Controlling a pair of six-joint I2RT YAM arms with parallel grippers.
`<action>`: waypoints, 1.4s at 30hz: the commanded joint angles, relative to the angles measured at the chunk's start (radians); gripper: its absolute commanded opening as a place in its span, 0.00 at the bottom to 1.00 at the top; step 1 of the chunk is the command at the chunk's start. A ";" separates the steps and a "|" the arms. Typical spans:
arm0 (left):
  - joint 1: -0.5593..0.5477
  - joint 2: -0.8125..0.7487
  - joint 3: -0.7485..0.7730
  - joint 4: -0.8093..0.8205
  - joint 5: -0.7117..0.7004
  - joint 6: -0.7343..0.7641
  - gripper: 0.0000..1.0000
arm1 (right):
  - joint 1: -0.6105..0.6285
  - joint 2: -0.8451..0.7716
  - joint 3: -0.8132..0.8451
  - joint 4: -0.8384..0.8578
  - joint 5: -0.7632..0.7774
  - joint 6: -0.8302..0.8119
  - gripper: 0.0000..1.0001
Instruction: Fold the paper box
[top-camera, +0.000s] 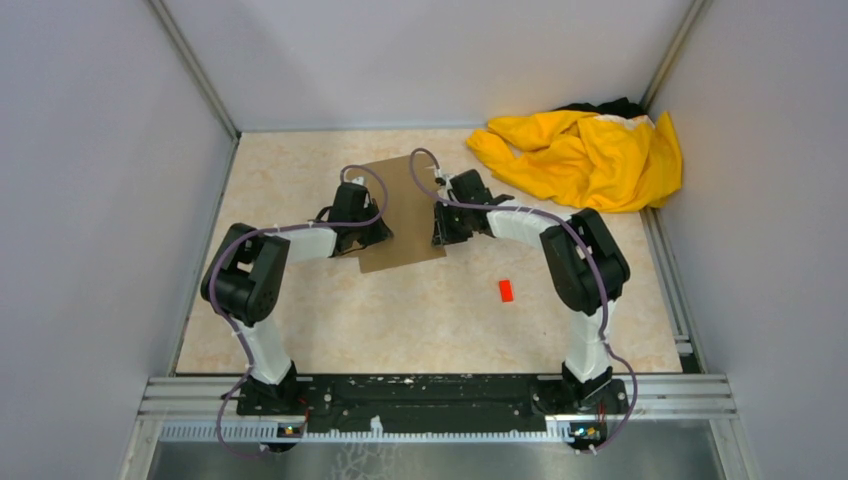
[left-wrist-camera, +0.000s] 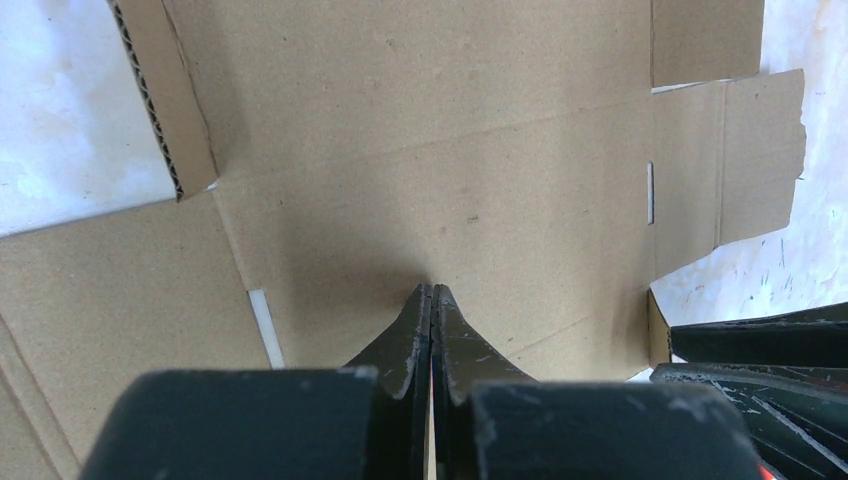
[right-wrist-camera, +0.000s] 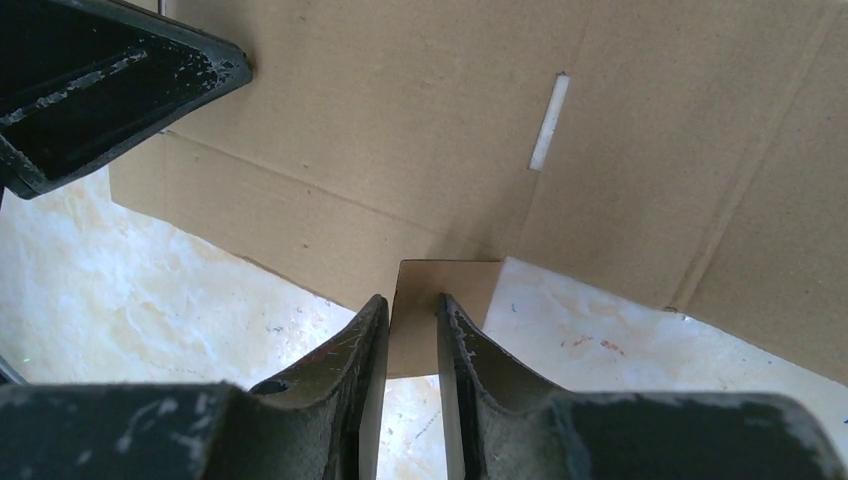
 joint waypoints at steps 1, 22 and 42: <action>-0.012 0.116 -0.072 -0.225 0.004 0.023 0.00 | 0.038 0.028 0.055 0.010 0.003 -0.023 0.24; -0.012 0.118 -0.082 -0.209 0.017 0.018 0.00 | 0.092 0.134 0.122 -0.146 0.208 -0.049 0.28; 0.008 -0.003 -0.008 -0.300 0.060 0.071 0.29 | 0.133 0.226 0.042 -0.205 0.390 0.023 0.27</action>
